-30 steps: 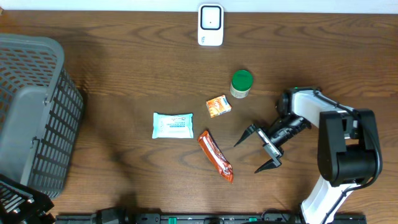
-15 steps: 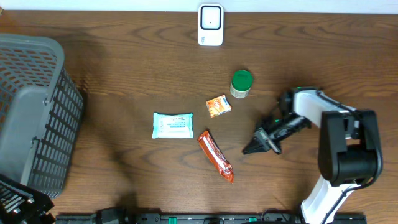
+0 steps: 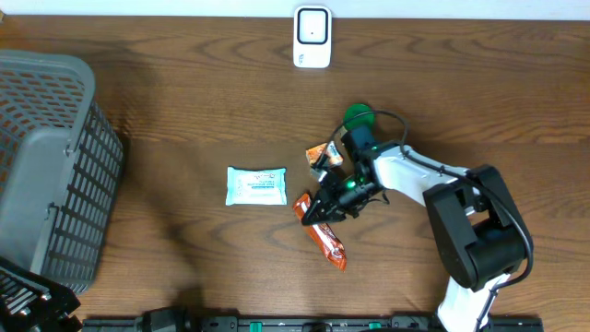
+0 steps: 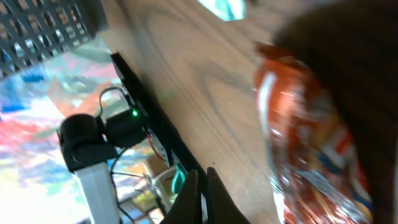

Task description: Scan the item barcode

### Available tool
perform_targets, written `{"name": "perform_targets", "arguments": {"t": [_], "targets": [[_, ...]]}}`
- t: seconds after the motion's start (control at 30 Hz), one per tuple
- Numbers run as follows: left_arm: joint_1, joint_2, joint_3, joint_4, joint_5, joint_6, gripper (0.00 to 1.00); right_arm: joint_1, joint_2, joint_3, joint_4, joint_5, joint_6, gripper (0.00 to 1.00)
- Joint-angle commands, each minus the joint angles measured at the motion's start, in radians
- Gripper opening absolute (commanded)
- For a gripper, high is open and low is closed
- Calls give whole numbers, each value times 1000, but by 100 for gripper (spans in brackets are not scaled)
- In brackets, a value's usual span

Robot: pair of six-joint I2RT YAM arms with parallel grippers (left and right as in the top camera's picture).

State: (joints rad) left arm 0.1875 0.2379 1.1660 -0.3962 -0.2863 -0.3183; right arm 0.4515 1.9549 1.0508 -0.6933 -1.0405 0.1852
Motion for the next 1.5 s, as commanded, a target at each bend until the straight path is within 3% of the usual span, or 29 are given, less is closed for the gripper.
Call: {"name": "perform_targets", "arguments": {"t": [0.0, 0.13, 0.5, 0.7, 0.87, 1.1, 1.47], "targets": [[-4, -9, -16, 2, 6, -9, 84, 36, -14, 11, 17, 106, -97, 1], [-4, -9, -30, 12, 6, -9, 84, 57, -14, 10, 21, 335, -135, 1], [-4, -9, -33, 16, 6, -9, 84, 48, 13, 5, 59, 276, -386, 1], [-4, -9, -34, 16, 6, -9, 84, 47, -2, 36, 44, 128, -404, 1], [-4, -9, -34, 16, 6, -9, 84, 46, -128, 98, -39, 165, -410, 1], [-4, -9, -34, 16, 6, -9, 84, 55, -250, 99, -110, 744, -117, 1], [-4, -9, -34, 16, 6, -9, 84, 97, -206, 78, -142, 763, -39, 1]]}}
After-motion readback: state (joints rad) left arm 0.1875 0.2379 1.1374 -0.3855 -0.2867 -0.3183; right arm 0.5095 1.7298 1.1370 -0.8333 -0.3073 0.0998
